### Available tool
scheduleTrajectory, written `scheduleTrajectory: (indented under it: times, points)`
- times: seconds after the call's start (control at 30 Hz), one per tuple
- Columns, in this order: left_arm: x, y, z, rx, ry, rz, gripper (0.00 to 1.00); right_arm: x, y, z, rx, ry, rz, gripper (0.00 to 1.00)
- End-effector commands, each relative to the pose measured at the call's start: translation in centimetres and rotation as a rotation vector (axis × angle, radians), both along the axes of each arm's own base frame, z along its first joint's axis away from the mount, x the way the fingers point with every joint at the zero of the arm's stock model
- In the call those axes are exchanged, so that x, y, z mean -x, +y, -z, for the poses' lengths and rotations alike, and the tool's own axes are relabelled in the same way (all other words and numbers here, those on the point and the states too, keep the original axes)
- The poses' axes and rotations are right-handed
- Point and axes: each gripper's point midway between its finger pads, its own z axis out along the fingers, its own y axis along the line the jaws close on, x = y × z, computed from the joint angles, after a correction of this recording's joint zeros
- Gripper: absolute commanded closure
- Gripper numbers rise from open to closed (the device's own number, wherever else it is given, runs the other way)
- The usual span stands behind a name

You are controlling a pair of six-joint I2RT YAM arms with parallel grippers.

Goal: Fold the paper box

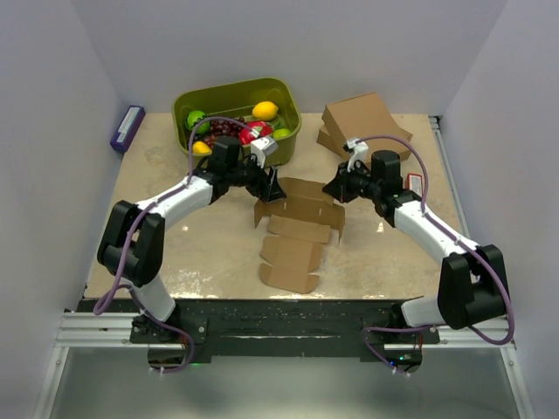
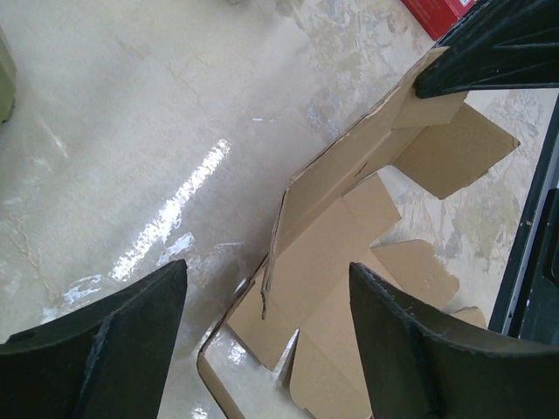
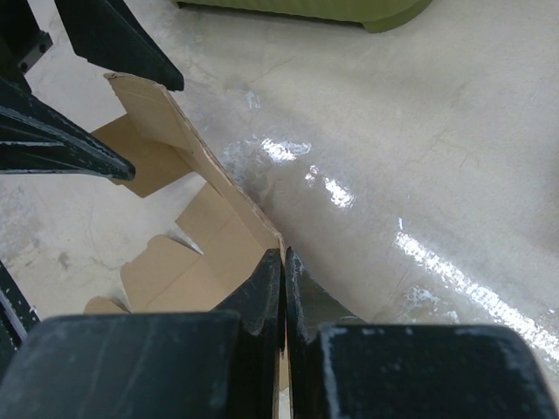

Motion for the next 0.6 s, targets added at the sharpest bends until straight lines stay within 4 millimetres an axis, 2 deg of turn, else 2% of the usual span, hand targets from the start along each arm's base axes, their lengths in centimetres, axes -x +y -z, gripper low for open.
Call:
scheduleTrajectory:
  times: [0.0, 0.2, 0.3, 0.4, 0.43, 0.47, 0.5, 0.57]
  points:
    - [-0.8, -0.9, -2.1, 0.046, -0.046, 0.029, 0.24, -0.3, 0.3, 0.0, 0.007, -0.029, -0.017, 1.0]
    - [-1.1, -1.3, -2.5, 0.061, -0.087, 0.032, 0.36, -0.3, 0.4, 0.1, 0.018, -0.027, -0.011, 1.0]
    - [-1.0, -1.6, -2.4, 0.067, -0.084, 0.043, 0.49, -0.4, 0.4, 0.3, 0.02, -0.022, -0.008, 1.0]
    - [-0.6, -1.9, -2.4, 0.067, -0.086, 0.057, 0.66, -0.5, 0.4, 0.2, 0.023, -0.023, 0.0, 1.0]
    - [-0.5, -2.0, -2.2, 0.062, -0.087, 0.063, 0.77, -0.6, 0.2, 0.1, 0.023, -0.024, 0.008, 1.0]
    - [-0.3, -2.1, -2.3, 0.056, -0.093, 0.065, 0.83, -0.6, 0.2, 0.0, 0.021, -0.023, 0.015, 1.0]
    - [-0.3, -2.2, -2.2, 0.049, -0.103, 0.07, 0.94, -0.7, 0.0, -0.1, 0.024, -0.023, 0.029, 1.0]
    - [0.0, -2.2, -2.2, 0.034, -0.122, 0.073, 1.0, -0.8, -0.1, -0.5, 0.017, -0.018, 0.05, 1.0]
